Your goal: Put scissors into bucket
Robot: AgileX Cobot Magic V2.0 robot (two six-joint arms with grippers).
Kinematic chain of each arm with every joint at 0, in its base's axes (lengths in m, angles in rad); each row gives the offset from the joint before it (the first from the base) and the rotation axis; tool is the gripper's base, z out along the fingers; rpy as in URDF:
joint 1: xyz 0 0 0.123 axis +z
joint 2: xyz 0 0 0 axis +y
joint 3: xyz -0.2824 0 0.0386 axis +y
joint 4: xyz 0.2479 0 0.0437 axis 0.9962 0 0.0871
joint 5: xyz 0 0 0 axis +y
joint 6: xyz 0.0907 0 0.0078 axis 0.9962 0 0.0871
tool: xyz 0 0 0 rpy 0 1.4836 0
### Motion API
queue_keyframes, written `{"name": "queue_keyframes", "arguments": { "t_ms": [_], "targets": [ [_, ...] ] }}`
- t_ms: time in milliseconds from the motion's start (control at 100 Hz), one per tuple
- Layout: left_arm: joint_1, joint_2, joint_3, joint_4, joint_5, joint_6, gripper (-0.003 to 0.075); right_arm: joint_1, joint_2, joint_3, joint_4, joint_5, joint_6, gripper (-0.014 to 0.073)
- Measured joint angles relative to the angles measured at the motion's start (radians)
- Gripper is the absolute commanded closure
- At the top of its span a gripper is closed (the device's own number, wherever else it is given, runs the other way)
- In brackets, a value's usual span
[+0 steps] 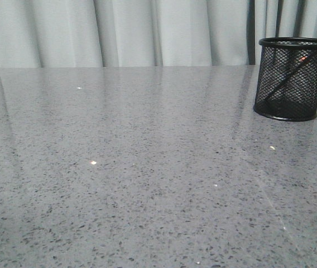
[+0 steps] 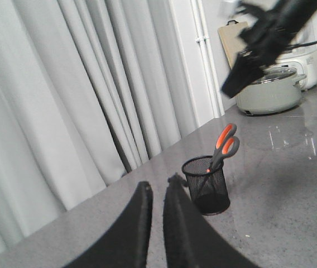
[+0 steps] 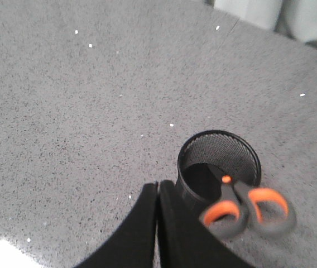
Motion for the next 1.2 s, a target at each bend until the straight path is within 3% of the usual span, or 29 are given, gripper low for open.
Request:
{"name": "queue_keyframes", "arguments": {
  "t_ms": [280, 470, 620, 1200],
  "targets": [
    [0.000, -0.055, 0.294, -0.023, -0.245, -0.006, 0.0740, 0.000, -0.607, 0.642, 0.002, -0.403, -0.029, 0.0638],
    [0.000, -0.055, 0.385, -0.080, -0.359, -0.006, 0.0739, 0.000, -0.936, 0.898, 0.002, -0.545, -0.033, 0.0638],
    [0.000, -0.055, 0.396, -0.089, -0.373, -0.006, 0.0740, 0.000, -1.060, 0.954, 0.004, -0.575, -0.033, 0.0638],
    [0.000, -0.055, 0.396, -0.089, -0.380, -0.006, 0.0739, 0.000, -1.064, 0.962, 0.010, -0.587, -0.035, 0.0638]
  ]
}}
